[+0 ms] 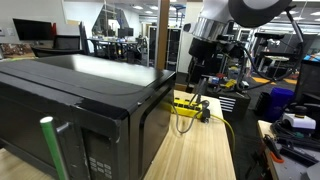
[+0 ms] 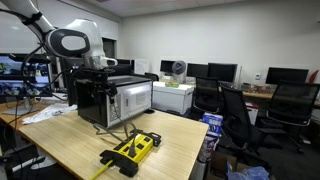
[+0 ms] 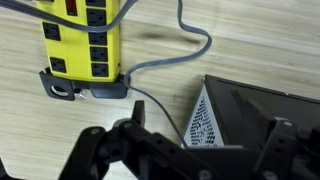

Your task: Pull the cord off the adapter

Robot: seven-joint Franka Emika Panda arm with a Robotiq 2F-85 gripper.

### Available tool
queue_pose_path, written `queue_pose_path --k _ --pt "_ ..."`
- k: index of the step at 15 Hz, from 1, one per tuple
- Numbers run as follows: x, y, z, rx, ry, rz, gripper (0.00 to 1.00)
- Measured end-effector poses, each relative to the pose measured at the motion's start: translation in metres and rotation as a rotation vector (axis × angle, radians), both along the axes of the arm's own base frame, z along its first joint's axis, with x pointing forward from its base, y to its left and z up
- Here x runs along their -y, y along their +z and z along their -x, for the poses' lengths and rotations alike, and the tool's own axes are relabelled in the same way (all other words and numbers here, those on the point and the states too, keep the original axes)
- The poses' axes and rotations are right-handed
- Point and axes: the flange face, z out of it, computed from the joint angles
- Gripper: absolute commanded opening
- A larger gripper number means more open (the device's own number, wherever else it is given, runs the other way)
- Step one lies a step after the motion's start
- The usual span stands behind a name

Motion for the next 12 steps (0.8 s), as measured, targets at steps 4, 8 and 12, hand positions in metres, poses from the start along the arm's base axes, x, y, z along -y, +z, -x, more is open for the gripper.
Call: queue_pose_path --k 4,8,12 --pt "0.0 0.0 0.0 0.0 0.0 0.0 1.0" --pt "0.0002 0.0001 0.0 0.0 0.0 0.0 1.0" --pt "0.0083 0.0027 -0.0014 -0.003 -0.018 -0.003 1.0"
